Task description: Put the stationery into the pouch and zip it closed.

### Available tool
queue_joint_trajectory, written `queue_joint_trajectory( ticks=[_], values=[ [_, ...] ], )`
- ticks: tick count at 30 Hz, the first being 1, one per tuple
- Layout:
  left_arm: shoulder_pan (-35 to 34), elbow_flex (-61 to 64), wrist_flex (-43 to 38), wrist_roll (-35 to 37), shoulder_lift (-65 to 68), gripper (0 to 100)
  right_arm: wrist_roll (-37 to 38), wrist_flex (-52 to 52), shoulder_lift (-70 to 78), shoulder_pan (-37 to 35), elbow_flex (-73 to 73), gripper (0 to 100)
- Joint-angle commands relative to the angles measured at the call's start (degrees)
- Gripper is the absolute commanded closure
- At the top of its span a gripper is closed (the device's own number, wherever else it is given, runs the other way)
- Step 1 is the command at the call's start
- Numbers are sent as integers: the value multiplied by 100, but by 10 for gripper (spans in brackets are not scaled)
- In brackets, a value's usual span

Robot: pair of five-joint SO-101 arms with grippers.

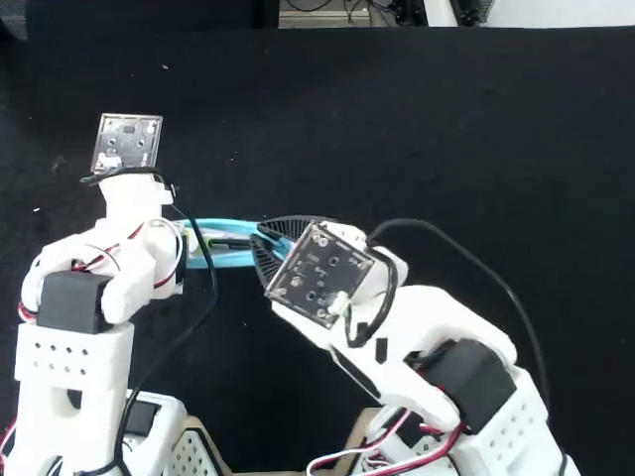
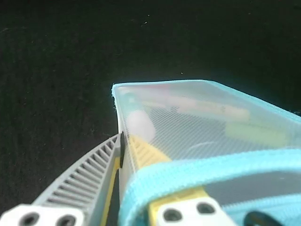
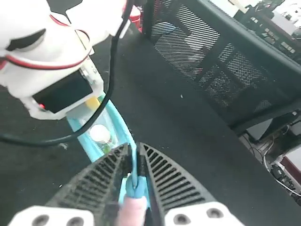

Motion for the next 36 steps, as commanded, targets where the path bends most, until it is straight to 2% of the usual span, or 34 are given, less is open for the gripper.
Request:
queue_joint_trajectory(
  ticks=[1, 10, 24, 30, 36],
  values=[
    [215, 163, -9, 62, -527, 970, 44, 0, 224, -114, -374, 988],
    [224, 1297, -571, 44, -2251, 968, 53, 202, 497, -114, -734, 988],
    [277, 1297, -598, 44, -2286, 967, 0, -123, 655, -123, -734, 988],
    [277, 1314, -598, 44, -2286, 967, 35, -132, 936, -475, -954, 988],
    [277, 1314, -589, 44, -2286, 967, 44, 369, 804, -114, -1218, 986]
  ],
)
